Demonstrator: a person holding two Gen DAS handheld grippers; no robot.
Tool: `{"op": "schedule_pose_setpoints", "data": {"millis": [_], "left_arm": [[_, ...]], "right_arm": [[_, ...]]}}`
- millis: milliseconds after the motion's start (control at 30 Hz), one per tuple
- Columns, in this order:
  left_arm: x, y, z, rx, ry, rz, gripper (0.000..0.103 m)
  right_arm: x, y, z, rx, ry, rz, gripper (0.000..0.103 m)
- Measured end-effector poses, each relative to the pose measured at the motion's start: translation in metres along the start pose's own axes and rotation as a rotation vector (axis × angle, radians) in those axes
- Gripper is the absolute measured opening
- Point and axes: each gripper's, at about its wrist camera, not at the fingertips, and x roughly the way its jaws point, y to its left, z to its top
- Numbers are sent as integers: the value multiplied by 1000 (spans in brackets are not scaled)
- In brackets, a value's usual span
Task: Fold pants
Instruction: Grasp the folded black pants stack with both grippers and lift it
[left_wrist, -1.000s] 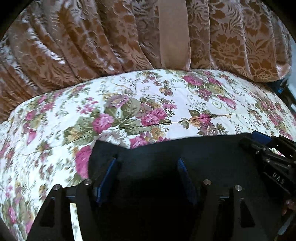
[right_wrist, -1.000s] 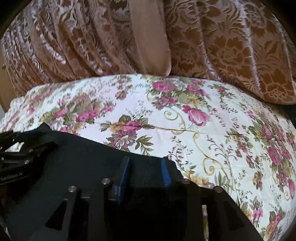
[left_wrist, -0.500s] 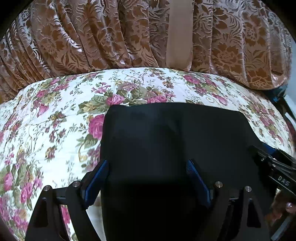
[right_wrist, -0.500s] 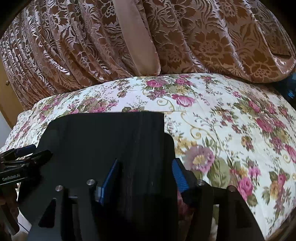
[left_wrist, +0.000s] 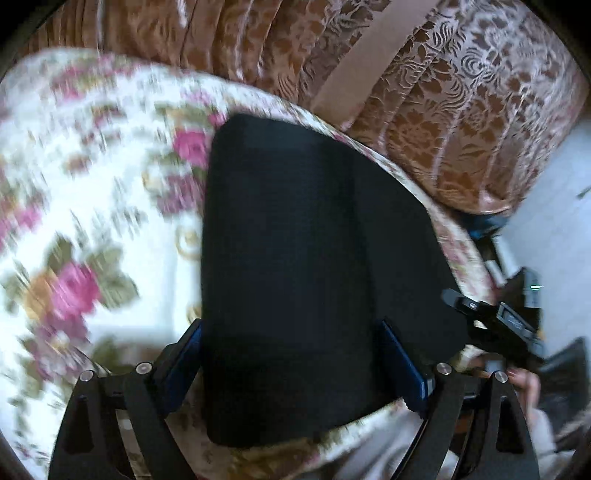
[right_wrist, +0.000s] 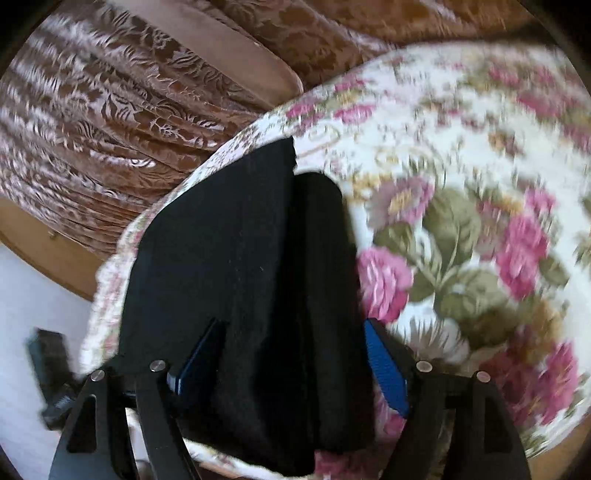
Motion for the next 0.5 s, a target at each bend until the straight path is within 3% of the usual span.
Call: {"op": "schedule_pose_setpoints", "data": {"millis": [100, 233, 500], "left_arm": [[1, 9, -4, -57, 3, -72, 91], [2, 1, 2, -7, 24, -83, 91], [10, 2, 8, 13, 41, -105, 91]], "right_arm": [[-1, -6, -2, 19, 21, 52, 80], [-1, 2, -4, -28, 46, 53, 80], [5, -3, -1, -6, 59, 96, 82]]}}
